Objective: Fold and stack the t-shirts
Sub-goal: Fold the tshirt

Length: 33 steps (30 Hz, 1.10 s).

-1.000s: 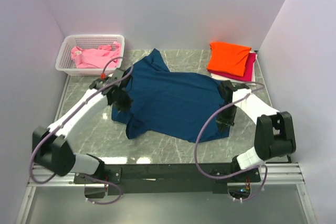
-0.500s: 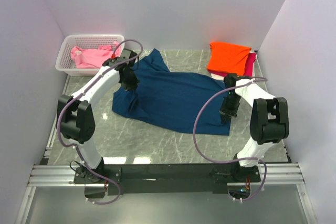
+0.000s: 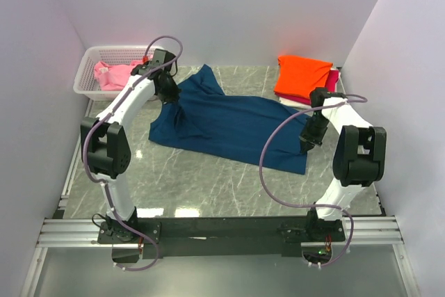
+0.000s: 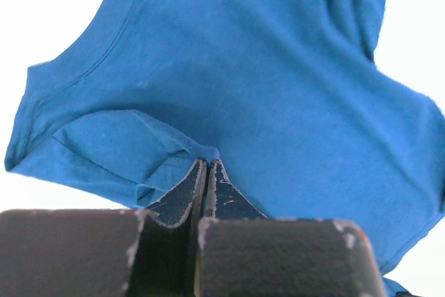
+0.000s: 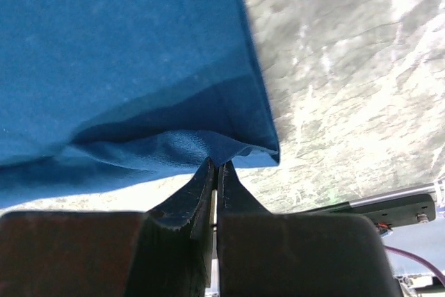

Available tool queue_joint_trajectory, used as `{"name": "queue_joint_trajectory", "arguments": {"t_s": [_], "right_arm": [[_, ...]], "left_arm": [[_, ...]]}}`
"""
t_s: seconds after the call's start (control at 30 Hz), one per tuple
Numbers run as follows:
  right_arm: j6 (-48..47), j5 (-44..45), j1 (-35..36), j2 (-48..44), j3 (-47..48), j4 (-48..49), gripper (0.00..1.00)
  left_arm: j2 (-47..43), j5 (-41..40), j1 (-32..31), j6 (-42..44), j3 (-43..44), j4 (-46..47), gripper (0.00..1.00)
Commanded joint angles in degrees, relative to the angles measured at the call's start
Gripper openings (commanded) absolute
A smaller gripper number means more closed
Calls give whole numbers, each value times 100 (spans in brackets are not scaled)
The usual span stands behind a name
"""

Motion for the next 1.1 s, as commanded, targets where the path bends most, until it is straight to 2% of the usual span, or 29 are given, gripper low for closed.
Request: {"name": "queue_joint_trajectory", "arguments": {"t_s": [0.0, 0.1, 0.57, 1.07], "right_arm": [[-86, 117, -167, -7, 206, -49, 0], [-59, 143, -255, -113, 241, -22, 0], [-130, 143, -510, 141, 522, 74, 0], [-182, 82, -528, 967, 1014, 320, 0]], "left_arm": [[205, 189, 39, 224, 550, 185, 0], [267, 154, 65, 225, 753, 228, 0], [240, 258, 311, 84, 683, 624, 0], [1022, 303, 373, 111, 1333, 616, 0]]}}
